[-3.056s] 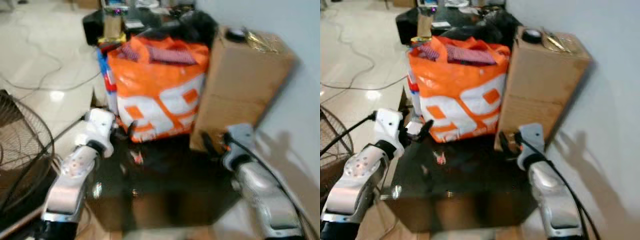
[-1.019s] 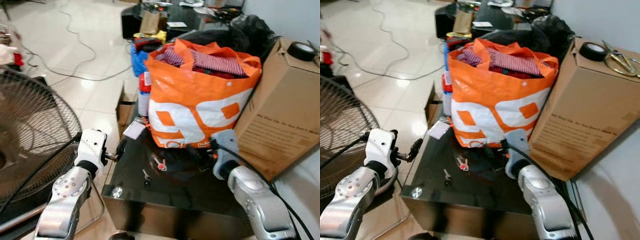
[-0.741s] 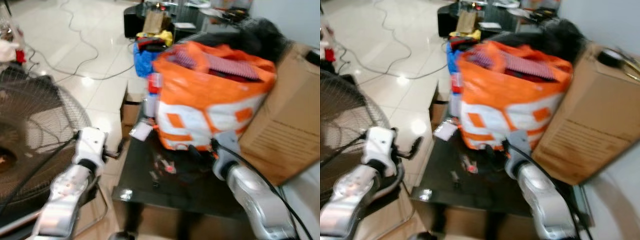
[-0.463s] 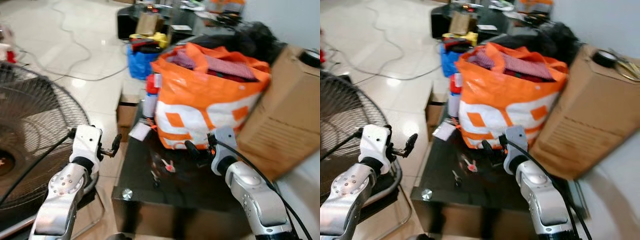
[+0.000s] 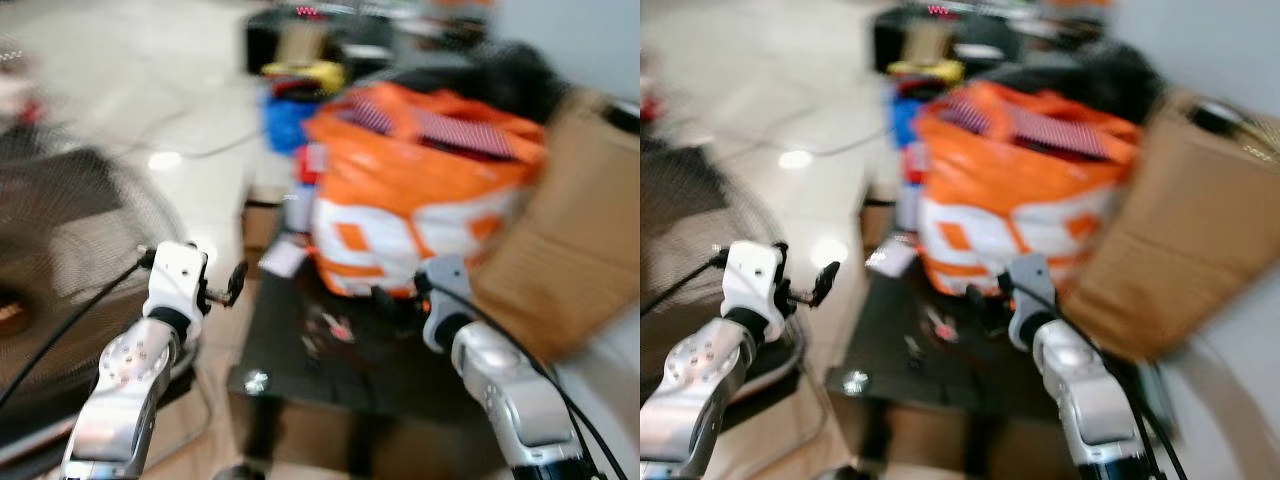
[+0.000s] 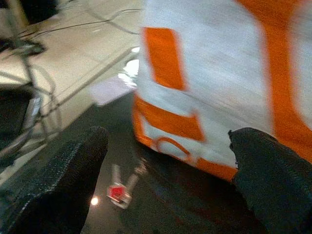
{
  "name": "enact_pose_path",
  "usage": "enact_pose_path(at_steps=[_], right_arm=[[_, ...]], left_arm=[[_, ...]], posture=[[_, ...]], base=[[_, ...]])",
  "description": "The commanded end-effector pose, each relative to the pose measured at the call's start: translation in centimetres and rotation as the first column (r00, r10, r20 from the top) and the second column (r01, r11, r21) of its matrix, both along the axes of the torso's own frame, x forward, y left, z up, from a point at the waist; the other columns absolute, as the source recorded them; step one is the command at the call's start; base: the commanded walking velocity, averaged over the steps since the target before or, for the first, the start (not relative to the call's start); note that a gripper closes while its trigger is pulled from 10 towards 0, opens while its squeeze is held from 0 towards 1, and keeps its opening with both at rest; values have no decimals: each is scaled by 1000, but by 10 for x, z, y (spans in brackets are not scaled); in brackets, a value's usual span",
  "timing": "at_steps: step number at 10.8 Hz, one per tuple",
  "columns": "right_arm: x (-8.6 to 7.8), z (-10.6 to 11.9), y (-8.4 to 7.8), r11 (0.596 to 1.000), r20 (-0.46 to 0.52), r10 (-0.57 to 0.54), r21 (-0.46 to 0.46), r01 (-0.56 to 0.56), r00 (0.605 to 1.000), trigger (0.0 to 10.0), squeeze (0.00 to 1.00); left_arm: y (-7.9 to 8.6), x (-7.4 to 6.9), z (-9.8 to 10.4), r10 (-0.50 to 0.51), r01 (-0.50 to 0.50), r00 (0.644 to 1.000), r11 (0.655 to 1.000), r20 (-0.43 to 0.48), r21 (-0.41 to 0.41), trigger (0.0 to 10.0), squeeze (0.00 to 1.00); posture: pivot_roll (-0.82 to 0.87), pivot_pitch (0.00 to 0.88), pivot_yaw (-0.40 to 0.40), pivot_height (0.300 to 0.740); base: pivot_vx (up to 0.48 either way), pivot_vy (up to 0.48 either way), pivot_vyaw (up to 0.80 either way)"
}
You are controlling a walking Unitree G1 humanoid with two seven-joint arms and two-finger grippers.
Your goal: Hang keys on a hook
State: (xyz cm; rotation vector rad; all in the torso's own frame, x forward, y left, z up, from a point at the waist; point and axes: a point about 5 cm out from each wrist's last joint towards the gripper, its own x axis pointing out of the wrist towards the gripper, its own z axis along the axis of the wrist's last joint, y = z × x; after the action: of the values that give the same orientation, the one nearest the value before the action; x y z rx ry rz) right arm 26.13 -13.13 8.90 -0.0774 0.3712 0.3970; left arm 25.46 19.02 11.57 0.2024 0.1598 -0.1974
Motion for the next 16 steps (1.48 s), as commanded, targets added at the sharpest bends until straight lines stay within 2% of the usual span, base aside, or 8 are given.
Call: enact_pose_path(at_steps=[1, 4, 7, 8, 11, 12, 13, 16], right_arm=[[1, -2, -7, 999, -9, -2, -42, 2, 1000, 10000, 1000], [3, -4, -6, 996, -35, 46, -76, -49, 998, 10000, 1000], [13, -29, 1, 987, -191, 76, -126, -101, 979, 10000, 1000], [11, -48, 20, 964, -295, 191, -123, -236, 936, 10000, 1000], [20, -75, 42, 982, -388, 145, -58, -181, 910, 10000, 1000], [17, -79, 50, 980, -403, 182, 4, -198, 897, 10000, 106], [16, -83, 56, 985, -401, 168, 25, -173, 901, 10000, 0], [18, -91, 64, 998, -355, 56, 26, -50, 933, 10000, 0]], left_arm=[[-7, 2, 2, -27, 27, 1000, 1000, 7, -4, 10000, 0], [-8, -1, -3, -49, 49, 999, 999, -20, -5, 10000, 0], [-6, -6, -12, -123, 127, 988, 991, -97, 38, 10000, 0], [-1, -3, -13, -123, 130, 986, 990, -108, 52, 10000, 0], [0, -18, -9, -186, 191, 972, 981, -144, 25, 10000, 0], [-2, -25, -10, -219, 225, 963, 974, -159, 23, 10000, 0], [-6, -36, -12, -278, 289, 938, 957, -208, 22, 10000, 0], [-9, -60, -17, -390, 417, 862, 909, -324, 12, 10000, 0]], posture=[[-21, 0, -80, 740], [-22, 0, -80, 740], [-23, 0, -94, 740], [-27, 0, -103, 740], [-17, 0, -120, 740], [-22, 0, -120, 740], [-15, 17, -127, 740], [-6, 92, -137, 740]], base=[[0, 0, 0], [0, 0, 0], [0, 0, 0], [0, 0, 0], [0, 0, 0], [0, 0, 0], [0, 0, 0], [0, 0, 0]])
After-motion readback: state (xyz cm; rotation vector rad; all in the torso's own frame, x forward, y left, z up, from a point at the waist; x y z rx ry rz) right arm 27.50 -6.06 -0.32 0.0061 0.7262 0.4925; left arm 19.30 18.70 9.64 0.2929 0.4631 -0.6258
